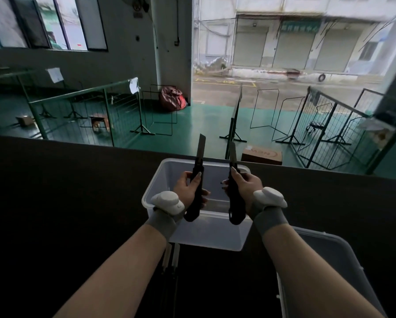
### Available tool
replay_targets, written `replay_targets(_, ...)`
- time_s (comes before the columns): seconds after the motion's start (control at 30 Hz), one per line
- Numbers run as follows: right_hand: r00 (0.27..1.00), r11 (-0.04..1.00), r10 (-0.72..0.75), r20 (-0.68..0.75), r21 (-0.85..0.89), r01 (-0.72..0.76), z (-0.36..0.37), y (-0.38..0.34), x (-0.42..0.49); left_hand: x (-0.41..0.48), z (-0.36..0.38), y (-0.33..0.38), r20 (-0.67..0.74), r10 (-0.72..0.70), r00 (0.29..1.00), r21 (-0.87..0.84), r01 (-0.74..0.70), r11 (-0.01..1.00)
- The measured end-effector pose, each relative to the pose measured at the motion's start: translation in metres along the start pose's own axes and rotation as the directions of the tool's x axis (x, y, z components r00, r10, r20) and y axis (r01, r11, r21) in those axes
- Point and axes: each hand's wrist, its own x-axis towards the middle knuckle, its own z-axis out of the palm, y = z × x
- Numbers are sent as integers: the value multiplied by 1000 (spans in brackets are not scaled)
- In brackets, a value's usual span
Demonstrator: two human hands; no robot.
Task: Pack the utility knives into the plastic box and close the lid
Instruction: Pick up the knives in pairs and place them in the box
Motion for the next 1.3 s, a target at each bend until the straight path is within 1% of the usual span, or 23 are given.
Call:
replay_targets(0.07, 998, 995, 50, 30, 85, -52, 9, -2, 1, 5, -5, 2, -16, -22, 1000, -10, 22, 1000)
replay_targets(0.23, 992, 988, 121, 41, 87, -124, 40, -3, 8, 23, -24, 11, -24, -117, 993, -34, 116, 993)
replay_targets(0.33, 988, 982, 140, 65, 116, -147, 57, -7, 15, 32, -36, 19, 15, -140, 990, -86, 140, 986)
replay_targets(0.43, 985, 985, 143, 94, 87, -152, 65, -9, 21, 38, -46, 24, 33, -150, 988, -140, 153, 978)
replay_targets(0.53, 983, 986, 165, 86, 0, -165, 75, -8, 27, 46, -57, 28, 56, -176, 983, -108, 181, 977)
replay_targets(0.63, 981, 983, 179, 72, 27, -182, 83, -6, 31, 50, -64, 35, 68, -270, 960, -97, 276, 956)
replay_targets(0.7, 973, 974, 220, 76, 44, -224, 88, -8, 31, 51, -71, 39, 80, -336, 939, -101, 343, 934)
replay_targets(0.73, 967, 969, 242, 78, 38, -245, 92, -9, 31, 51, -74, 41, 85, -346, 934, -105, 353, 930)
replay_targets(0.83, 959, 961, 275, 73, 5, -276, 102, -10, 32, 52, -82, 43, 79, -312, 947, -105, 319, 942)
replay_targets(1.0, 962, 961, 268, 49, -79, -264, 117, -8, 31, 53, -102, 44, 41, -215, 976, -2, 215, 977)
replay_targets(1.17, 966, 961, 256, 31, -117, -251, 125, -3, 28, 48, -111, 46, 8, -191, 982, 9, 191, 982)
replay_targets(1.3, 968, 962, 249, 25, -123, -244, 136, -2, 27, 47, -117, 46, -11, -182, 983, 57, 182, 982)
